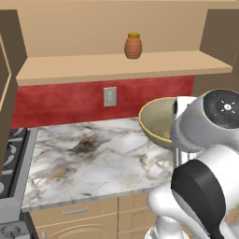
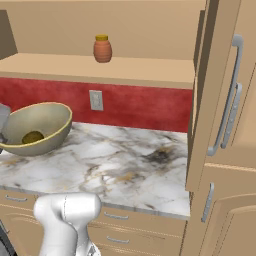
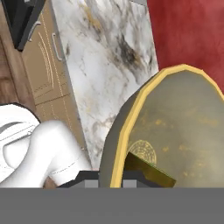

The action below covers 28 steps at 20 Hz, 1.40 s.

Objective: Pick the kiwi from the cabinet and place it in the bowl. Then pick the bowl and place it in the sink. Then turn on the sink facuet.

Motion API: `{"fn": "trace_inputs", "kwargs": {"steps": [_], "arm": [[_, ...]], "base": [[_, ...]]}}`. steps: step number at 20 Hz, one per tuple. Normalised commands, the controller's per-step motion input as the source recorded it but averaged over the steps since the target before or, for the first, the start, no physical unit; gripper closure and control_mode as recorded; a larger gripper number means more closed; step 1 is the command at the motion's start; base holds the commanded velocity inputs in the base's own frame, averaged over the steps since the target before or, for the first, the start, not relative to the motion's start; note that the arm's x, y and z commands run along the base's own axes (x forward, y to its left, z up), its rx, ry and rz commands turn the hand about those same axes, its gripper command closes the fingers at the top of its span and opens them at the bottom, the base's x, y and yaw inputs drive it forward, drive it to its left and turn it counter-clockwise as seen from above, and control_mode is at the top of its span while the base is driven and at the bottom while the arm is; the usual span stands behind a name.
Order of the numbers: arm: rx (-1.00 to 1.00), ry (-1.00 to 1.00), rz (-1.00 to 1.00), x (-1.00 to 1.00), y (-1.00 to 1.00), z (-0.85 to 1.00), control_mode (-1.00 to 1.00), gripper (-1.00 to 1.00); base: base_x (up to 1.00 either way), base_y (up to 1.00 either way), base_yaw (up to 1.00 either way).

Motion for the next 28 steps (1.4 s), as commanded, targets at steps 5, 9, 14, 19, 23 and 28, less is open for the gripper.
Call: {"fn": "trace_inputs", "kwargs": {"steps": [5, 9, 14, 19, 23, 28], "arm": [[0.25, 0.12, 0.18, -0.02, -0.02, 0.29, -1.00, 1.00], [0.08, 0.02, 0.04, -0.21, 0.00, 0.05, -1.00, 1.00], [0.00, 0.03, 0.02, 0.00, 0.05, 0.00, -1.00, 1.00], [-0.01, 0.03, 0.01, 0.00, 0.02, 0.00, -1.00, 1.00], [0.00, 0.03, 0.00, 0.00, 0.00, 0.00, 1.00, 1.00], [0.00, 0.00, 0.00, 0.00, 0.00, 0.00, 1.00, 1.00]], "base": [[0.00, 0.00, 0.00], [0.00, 0.00, 0.00], [0.00, 0.00, 0.00], [0.00, 0.00, 0.00], [-0.01, 0.01, 0.00], [-0.58, 0.06, 0.00]]}}
